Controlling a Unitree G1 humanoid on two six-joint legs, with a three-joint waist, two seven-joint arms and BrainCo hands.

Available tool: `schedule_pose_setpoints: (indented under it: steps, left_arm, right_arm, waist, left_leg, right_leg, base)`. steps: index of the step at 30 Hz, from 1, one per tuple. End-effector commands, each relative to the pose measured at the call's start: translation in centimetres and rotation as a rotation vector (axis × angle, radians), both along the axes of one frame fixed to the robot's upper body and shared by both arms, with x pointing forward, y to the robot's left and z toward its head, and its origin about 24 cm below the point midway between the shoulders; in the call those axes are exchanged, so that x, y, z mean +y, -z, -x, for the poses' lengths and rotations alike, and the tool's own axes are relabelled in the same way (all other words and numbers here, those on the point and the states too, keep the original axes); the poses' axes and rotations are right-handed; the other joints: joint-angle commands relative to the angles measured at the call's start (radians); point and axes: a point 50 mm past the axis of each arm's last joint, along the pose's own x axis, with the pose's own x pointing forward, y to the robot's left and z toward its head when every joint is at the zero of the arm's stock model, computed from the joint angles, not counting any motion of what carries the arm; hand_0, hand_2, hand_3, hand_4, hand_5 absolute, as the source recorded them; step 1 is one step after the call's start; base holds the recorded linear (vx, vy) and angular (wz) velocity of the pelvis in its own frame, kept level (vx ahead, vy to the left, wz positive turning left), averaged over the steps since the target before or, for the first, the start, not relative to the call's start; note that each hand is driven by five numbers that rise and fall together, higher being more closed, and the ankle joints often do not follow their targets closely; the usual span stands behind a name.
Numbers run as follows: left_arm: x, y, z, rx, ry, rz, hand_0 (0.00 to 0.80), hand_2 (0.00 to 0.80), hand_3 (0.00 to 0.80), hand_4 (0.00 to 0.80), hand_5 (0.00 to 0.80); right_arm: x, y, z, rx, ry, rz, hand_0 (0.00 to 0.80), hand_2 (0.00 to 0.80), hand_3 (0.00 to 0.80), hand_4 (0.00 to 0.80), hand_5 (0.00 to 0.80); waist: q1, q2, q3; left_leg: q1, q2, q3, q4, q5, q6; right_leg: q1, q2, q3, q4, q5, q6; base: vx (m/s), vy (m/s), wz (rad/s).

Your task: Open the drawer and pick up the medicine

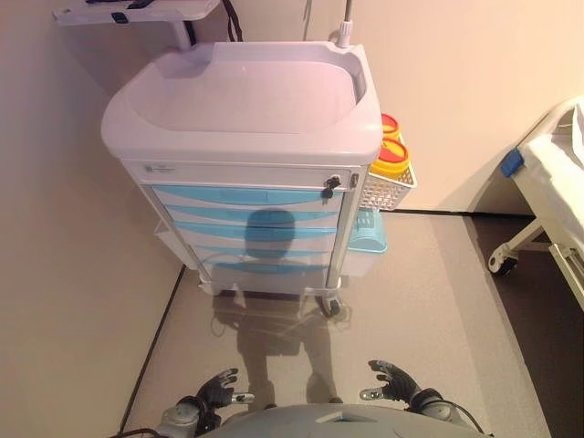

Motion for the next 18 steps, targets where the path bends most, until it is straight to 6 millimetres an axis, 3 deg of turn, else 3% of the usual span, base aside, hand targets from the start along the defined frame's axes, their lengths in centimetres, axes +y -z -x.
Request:
schedule_pose_setpoints:
  steps: [1,11,18]
  left_arm:
    - [-0.7,-0.5,-2.1,-0.061,0.039,0.018,0.0,0.0,0.0,0.0,0.0]
    - [0.2,-0.5,-1.9,-0.069,-0.068,0.006,0.0,0.0,0.0,0.0,0.0]
    - [1.1,-0.4,-1.3,-0.07,-0.275,0.008,0.0,0.0,0.0,0.0,0.0]
  right_arm:
    - [1.1,-0.8,-2.9,-0.1,-0.042,-0.022,0.0,0.0,0.0,0.0,0.0]
    - [0.9,-0.8,-2.6,-0.107,-0.013,-0.022,0.0,0.0,0.0,0.0,0.0]
    - [0.9,-0.6,-2.0,-0.109,0.033,-0.024,0.0,0.0,0.0,0.0,0.0]
  waist:
    - [0.0,-0.036,0.008]
    - [-0.002,-0.036,0.016]
    - [-0.001,-0.041,0.021]
  left_leg:
    - [-0.011,-0.053,0.063,0.002,-0.079,0.028]
    - [-0.017,-0.055,0.061,0.002,-0.077,0.031]
    - [-0.02,-0.06,0.066,0.011,-0.08,0.037]
  right_leg:
    - [-0.001,-0.026,0.007,0.028,-0.02,0.091]
    - [-0.007,-0.03,0.008,0.034,-0.019,0.093]
    - [-0.015,-0.039,0.007,0.053,-0.024,0.093]
  base:
    - [0.0,0.0,0.0]
    - [0.009,0.004,0.0]
    - [0.078,0.035,-0.02]
